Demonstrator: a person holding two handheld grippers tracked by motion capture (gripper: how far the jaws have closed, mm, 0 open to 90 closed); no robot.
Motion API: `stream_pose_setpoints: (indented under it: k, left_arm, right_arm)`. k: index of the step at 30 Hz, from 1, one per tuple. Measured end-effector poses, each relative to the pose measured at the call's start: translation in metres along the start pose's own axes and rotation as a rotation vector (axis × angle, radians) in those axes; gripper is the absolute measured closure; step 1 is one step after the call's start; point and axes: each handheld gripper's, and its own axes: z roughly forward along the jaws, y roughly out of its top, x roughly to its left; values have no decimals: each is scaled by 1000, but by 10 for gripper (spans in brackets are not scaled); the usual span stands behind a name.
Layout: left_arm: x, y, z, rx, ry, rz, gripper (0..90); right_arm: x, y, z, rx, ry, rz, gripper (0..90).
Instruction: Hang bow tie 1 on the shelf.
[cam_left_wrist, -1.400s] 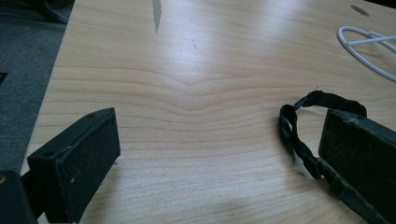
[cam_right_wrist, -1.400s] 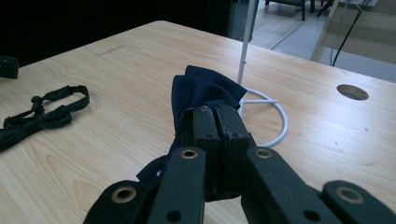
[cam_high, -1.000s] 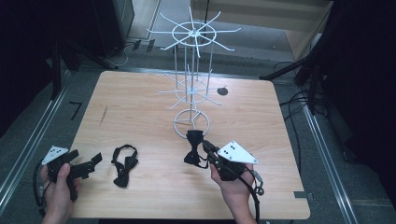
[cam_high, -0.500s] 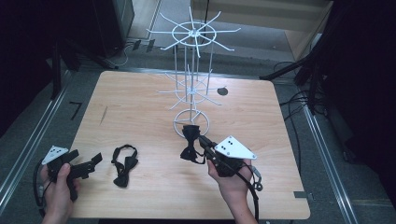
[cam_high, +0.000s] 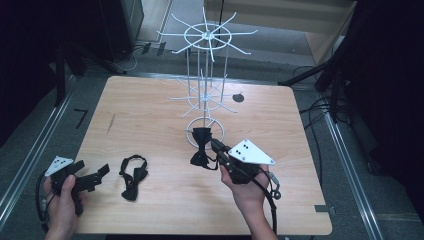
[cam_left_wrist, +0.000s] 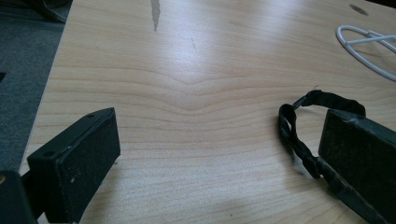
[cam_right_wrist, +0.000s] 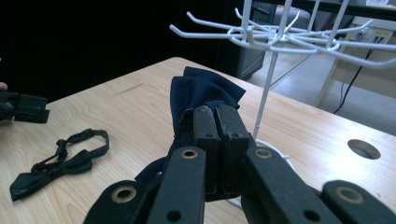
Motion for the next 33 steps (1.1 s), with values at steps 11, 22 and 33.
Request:
stream_pose_setpoints:
  k: [11,22,33]
  left_arm:
    - [0,0,0,0,0,0,0]
    - [0,0,0,2,0,0,0]
    - [0,0,0,0,0,-1,0]
  right_arm:
    - [0,12,1,-15,3,-11,895]
    - [1,24,2,-36,5,-24,895]
    - [-1,36,0,-54,1,-29,895]
